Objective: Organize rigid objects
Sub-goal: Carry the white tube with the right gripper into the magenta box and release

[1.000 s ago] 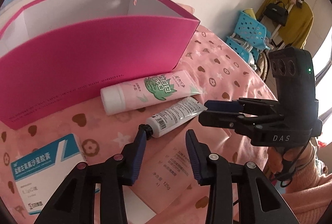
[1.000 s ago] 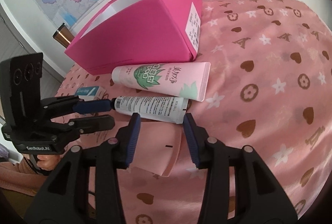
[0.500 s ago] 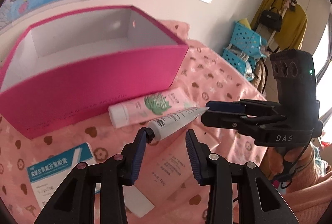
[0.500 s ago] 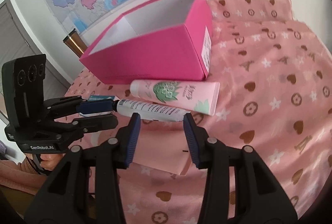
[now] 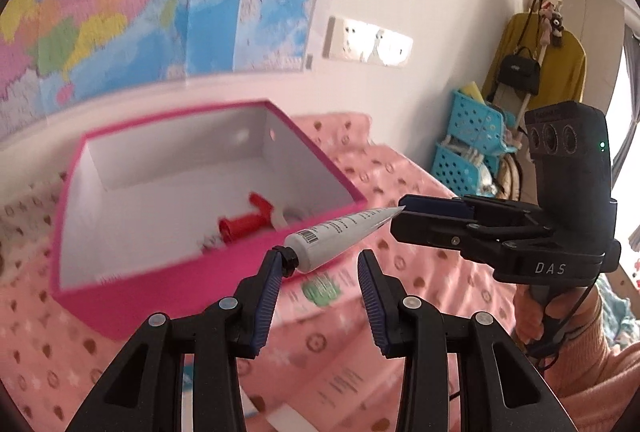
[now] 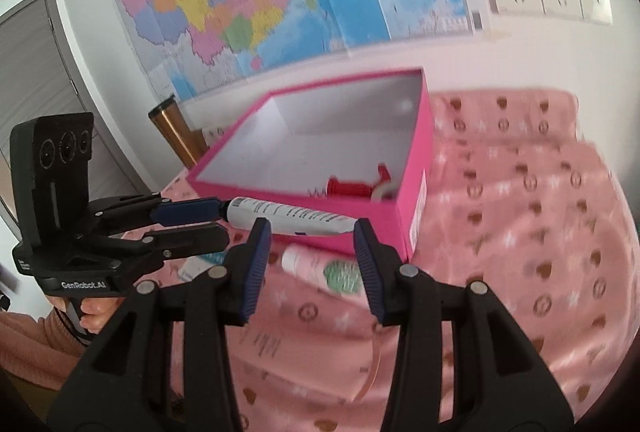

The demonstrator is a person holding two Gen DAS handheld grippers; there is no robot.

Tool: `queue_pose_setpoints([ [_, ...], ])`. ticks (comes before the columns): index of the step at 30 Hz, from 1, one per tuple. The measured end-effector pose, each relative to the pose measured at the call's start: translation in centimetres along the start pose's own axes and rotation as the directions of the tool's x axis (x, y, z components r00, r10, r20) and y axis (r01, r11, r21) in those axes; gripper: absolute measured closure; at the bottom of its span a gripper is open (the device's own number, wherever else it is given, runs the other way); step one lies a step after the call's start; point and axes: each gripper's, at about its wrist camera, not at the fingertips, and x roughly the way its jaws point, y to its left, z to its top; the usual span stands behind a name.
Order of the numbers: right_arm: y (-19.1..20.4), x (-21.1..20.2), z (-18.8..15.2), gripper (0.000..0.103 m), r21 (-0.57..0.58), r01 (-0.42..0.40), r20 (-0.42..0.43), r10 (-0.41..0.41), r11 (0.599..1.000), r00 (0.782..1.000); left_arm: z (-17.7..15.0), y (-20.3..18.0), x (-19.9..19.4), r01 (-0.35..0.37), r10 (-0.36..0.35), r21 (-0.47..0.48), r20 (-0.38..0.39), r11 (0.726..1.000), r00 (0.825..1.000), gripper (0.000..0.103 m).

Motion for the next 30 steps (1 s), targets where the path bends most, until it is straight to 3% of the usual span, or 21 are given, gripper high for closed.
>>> queue_pose_setpoints([
  [5, -0.5, 0.9, 2.3, 0.057, -0.004, -0.012, 0.028, 0.013, 1.0, 1.0, 1.6, 1.0, 0.6, -0.033, 0.033, 0.007, 0.015, 0.999, 0.999, 0.064],
  [11, -1.0, 2.8, 3.7, 0.057, -0.02, 0.015, 0.004, -0.015, 1.0, 1.0, 2.3, 2.6, 2.6, -0.044, 0.044, -0.025, -0.014, 0.999, 0.999, 0.064],
  [30, -2.9, 6.3, 3.1, 0.057, 0.011, 0.062, -0.077, -0.061, 0.998, 0.995, 2.3, 4.3, 6.3, -0.068, 0.062, -0.071, -0.085, 0.995, 0.994, 0.064],
])
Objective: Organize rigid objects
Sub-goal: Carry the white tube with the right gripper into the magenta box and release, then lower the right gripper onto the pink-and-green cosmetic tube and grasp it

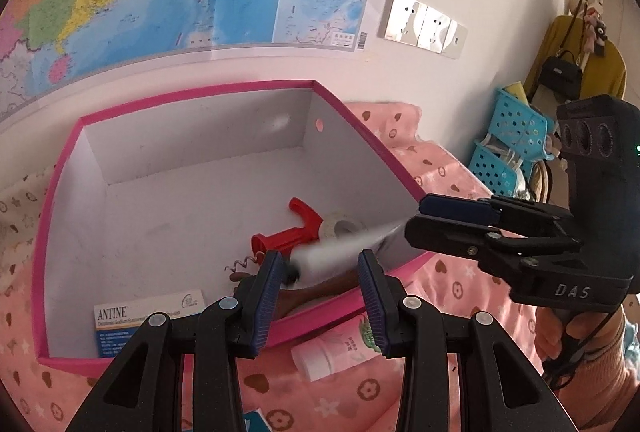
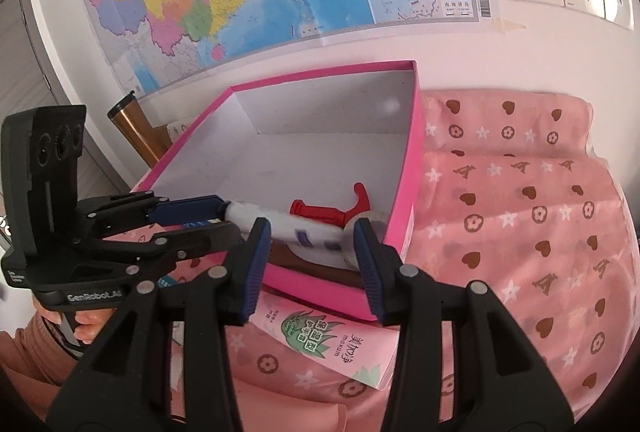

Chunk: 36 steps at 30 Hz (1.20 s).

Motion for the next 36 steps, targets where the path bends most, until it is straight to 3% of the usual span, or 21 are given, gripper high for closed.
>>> queue_pose_setpoints([
  [10, -0.3, -2.6, -1.0, 0.057, 0.016, -0.007, 0.043, 0.006, 1.0, 0.999, -1.3, -0.5, -2.9, -0.021, 0.02, 0.022, 0.064, 1.0, 0.998, 0.061],
  [19, -2.5, -4.3, -4.9, 0.054, 0.097, -0.013, 0.024, 0.011, 0.995, 1.0, -4.0, -0.7, -6.2, -0.009, 0.006, 0.029, 0.107, 1.0, 0.994, 0.056],
  [27, -4.4, -2.7, -8.4, 0.053, 0.179, 0.005, -0.061, 0.006, 0.984, 0.998, -6.4, -1.4, -4.4, 0.001, -0.002, 0.035, 0.032, 0.999, 0.999, 0.055],
  [36, -4.7, -1.3, -9.7, 0.051, 0.202, 0.019, -0.103, 0.002, 0.979, 0.995, -7.8, -1.3, -1.6, 0.008, -0.008, 0.005, -0.046, 1.0, 0.999, 0.055],
])
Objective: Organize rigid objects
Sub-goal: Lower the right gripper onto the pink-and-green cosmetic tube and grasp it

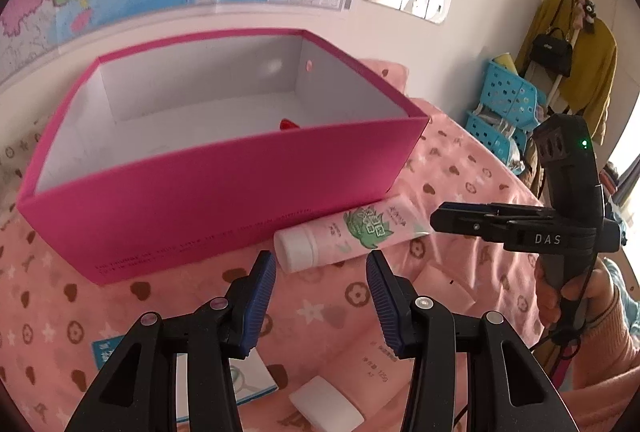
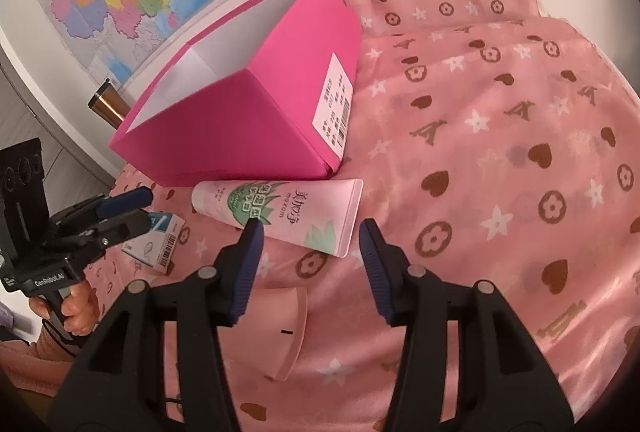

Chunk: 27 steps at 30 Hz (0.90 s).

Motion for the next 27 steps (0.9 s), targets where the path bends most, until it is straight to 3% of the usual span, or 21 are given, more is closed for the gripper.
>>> queue_pose_setpoints([
  [13, 0.2, 1.3, 0.5, 0.051, 0.001, 0.008, -0.016, -0.008, 1.0, 1.0, -0.2, 0.5, 2.6, 0.005, -0.008, -0.046, -0.059, 0.999, 0.998, 0.055],
  [27, 0.2, 2.5, 0.5, 0.051, 0.002, -0.014, -0.04, 0.014, 1.0, 0.999, -0.1, 0.2, 3.3, 0.036, -0.041, -0.059, -0.07, 0.998, 0.997, 0.055],
])
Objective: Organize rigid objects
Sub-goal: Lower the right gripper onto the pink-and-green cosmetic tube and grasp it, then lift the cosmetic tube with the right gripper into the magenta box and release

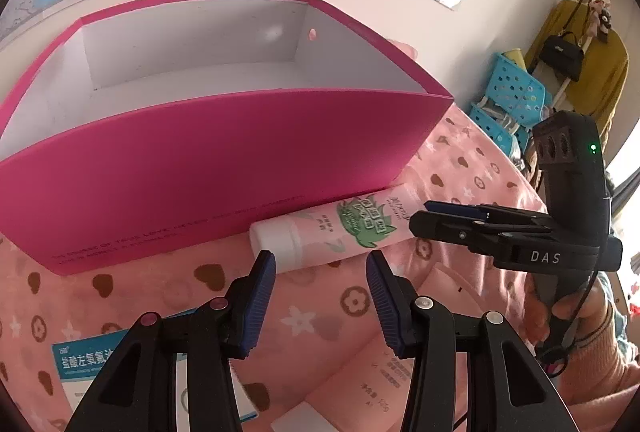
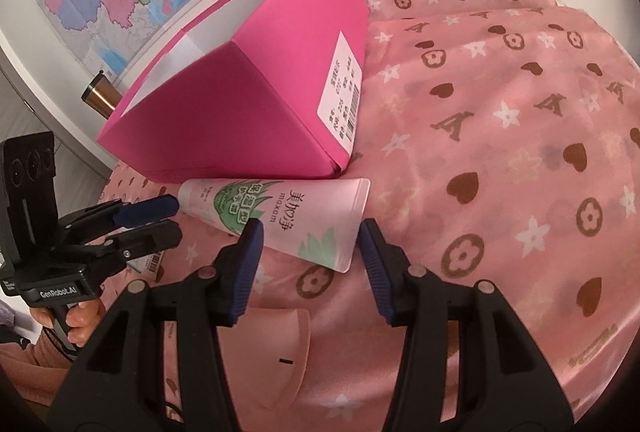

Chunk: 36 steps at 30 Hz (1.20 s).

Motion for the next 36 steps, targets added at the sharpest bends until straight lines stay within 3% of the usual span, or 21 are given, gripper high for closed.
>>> queue_pose_setpoints([
  [6, 0.4, 0.1, -0.1, 0.051, -0.015, -0.012, 0.0, 0.012, 1.0, 1.0, -0.1, -0.7, 0.2, -0.011, 0.011, 0.016, -0.001, 1.0, 1.0, 0.055],
  [15, 0.2, 0.0, 0.0, 0.051, -0.006, -0.003, 0.003, 0.003, 1.0, 1.0, 0.2, 1.5, 0.0, -0.05, 0.05, -0.04, 0.005, 0.998, 0.999, 0.055],
  [27, 0.5, 0.0, 0.0, 0.051, -0.022, 0.015, 0.009, -0.015, 1.0, 1.0, 0.1, 0.9, 0.5, -0.021, 0.021, -0.013, -0.011, 1.0, 1.0, 0.057],
  [36, 1.7, -1.4, -0.1, 0.051, -0.059, 0.042, 0.045, -0.04, 0.997, 0.998, 0.0, 0.1, -1.5, -0.01, 0.01, 0.009, 0.029, 1.0, 1.0, 0.057],
])
